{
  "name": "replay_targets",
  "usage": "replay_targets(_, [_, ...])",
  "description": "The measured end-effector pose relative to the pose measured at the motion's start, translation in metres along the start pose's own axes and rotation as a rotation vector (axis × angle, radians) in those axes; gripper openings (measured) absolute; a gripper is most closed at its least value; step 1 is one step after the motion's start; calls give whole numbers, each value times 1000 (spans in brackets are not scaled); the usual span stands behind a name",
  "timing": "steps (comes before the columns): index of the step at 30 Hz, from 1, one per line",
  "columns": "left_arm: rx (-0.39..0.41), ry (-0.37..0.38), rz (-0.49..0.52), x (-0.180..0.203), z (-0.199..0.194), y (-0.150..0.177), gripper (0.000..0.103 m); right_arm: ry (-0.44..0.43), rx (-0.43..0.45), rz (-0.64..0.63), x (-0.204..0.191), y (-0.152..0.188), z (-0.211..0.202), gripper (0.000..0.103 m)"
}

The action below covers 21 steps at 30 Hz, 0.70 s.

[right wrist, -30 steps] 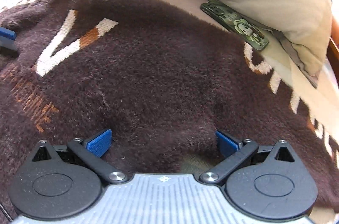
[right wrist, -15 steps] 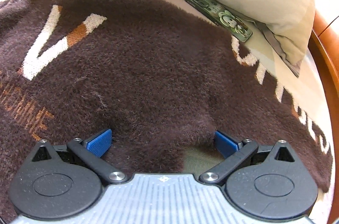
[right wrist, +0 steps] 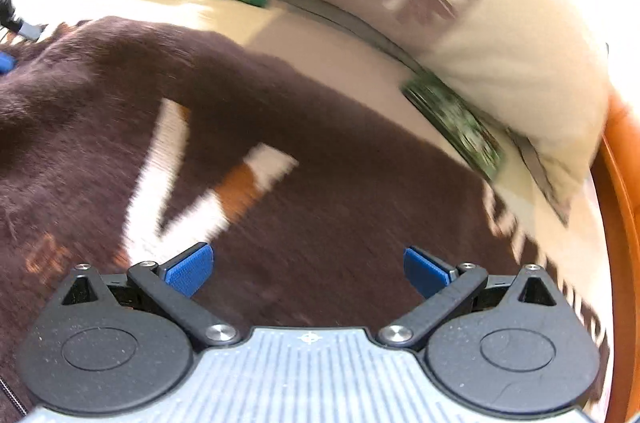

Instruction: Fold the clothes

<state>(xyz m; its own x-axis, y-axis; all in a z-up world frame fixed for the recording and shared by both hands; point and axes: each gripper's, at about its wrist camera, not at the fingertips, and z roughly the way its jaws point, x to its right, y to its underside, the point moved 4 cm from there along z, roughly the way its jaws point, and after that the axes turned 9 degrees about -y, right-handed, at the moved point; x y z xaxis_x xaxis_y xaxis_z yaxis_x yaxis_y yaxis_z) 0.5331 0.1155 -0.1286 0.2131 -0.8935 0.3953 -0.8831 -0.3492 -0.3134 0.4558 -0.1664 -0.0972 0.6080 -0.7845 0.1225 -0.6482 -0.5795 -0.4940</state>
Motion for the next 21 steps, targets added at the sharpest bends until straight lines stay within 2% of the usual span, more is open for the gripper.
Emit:
replay_targets(1, [8, -24, 28, -5, -2, -5, 57, -3, 3, -20, -5, -5, 2, 103])
replay_targets(3, [6, -51, 54, -21, -4, -17, 34, -10, 10, -59, -15, -14, 6, 103])
replay_targets(4, [1, -64, 58, -30, -4, -24, 27, -11, 6, -64, -18, -16, 6, 103])
replay_targets(5, [0, -86, 66, -39, -3, -31, 12, -12, 3, -69, -22, -18, 6, 103])
replay_targets(6, [5, -119, 80, -47, -3, -37, 7, -14, 0, -75, -25, -21, 7, 103])
replay_targets(9, [-8, -108, 71, -66, -7, -48, 6, -28, -9, -62, -31, -27, 7, 103])
replay_targets(11, [-14, -130, 112, -60, -12, -47, 6, -47, -6, -45, -34, -31, 6, 103])
replay_targets(13, [-2, -155, 195, -42, -21, -38, 18, -63, -1, -42, -41, -37, 7, 103])
replay_targets(14, [14, -155, 238, -31, -27, -31, 38, -72, 0, -43, -45, -40, 7, 103])
replay_targets(15, [33, -135, 276, -21, -32, -24, 49, -84, 3, -44, -51, -42, 8, 103])
replay_targets(19, [23, -7, 383, 29, -41, 8, 50, -123, 12, -53, -75, -51, 10, 103])
replay_targets(21, [24, -19, 495, 52, -31, 23, 52, -140, 11, -54, -86, -54, 11, 103])
